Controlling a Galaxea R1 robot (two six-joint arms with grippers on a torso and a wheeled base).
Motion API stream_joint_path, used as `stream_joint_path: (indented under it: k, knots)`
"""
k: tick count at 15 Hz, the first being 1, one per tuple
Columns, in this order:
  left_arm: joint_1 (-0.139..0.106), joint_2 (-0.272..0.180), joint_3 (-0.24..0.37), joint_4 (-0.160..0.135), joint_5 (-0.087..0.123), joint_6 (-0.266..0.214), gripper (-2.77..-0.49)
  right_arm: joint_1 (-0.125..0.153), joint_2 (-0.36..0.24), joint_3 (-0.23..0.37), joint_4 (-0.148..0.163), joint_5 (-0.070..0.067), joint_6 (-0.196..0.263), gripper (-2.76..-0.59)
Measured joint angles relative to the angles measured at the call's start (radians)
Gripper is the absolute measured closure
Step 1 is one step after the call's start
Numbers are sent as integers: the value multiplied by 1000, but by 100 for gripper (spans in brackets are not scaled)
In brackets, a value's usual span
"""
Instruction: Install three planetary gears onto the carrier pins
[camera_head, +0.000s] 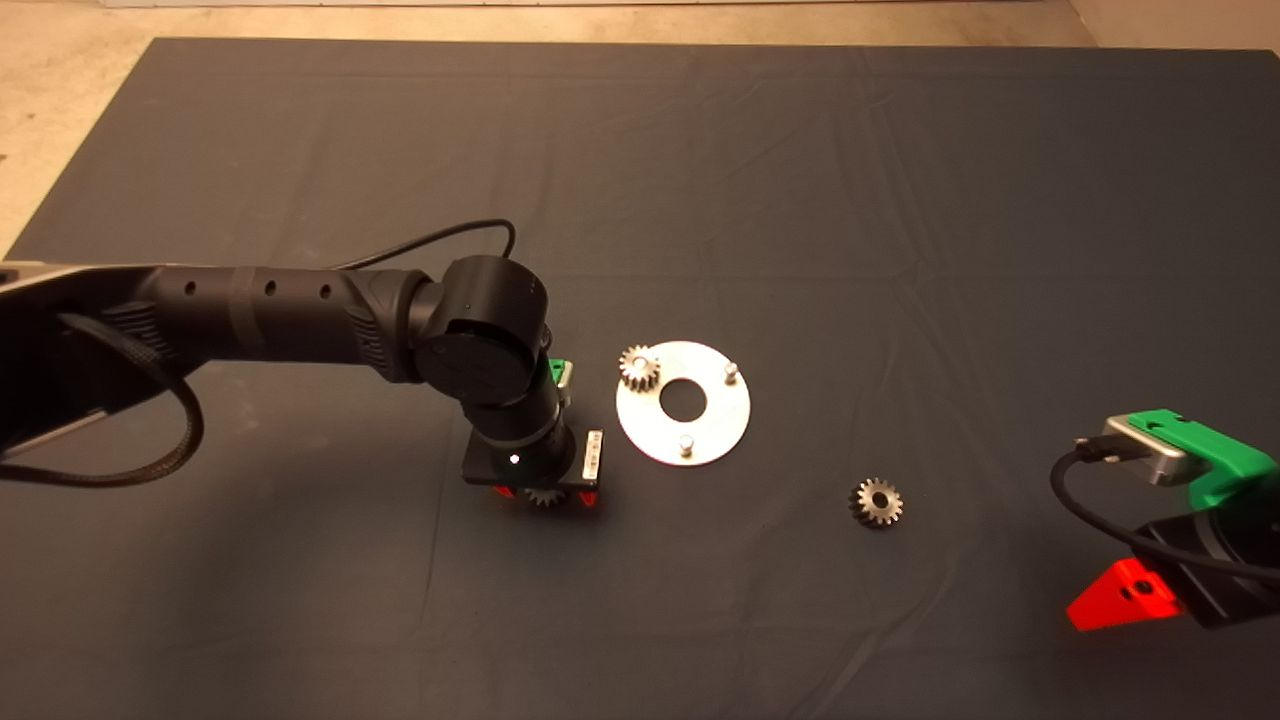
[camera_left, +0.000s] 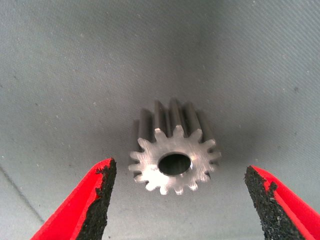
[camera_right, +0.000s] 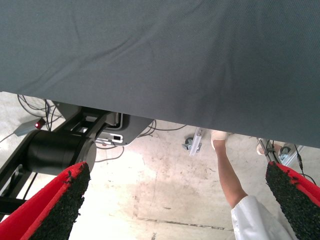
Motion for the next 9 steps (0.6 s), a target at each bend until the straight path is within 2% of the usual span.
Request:
stream_joint_path:
  k: [4,5,7,9]
  knots:
    - [0,3,-32,1,0,19,-166,0,0,0,0,0,0,-263]
    - [0,6,-43,3,0,29,-155,0,0,0,0,0,0,-263]
    - [0,6,-47,3,0,29,-153,0,0,0,0,0,0,-263]
    - [0,6,-46,3,0,29,-138,0,0,0,0,0,0,-263]
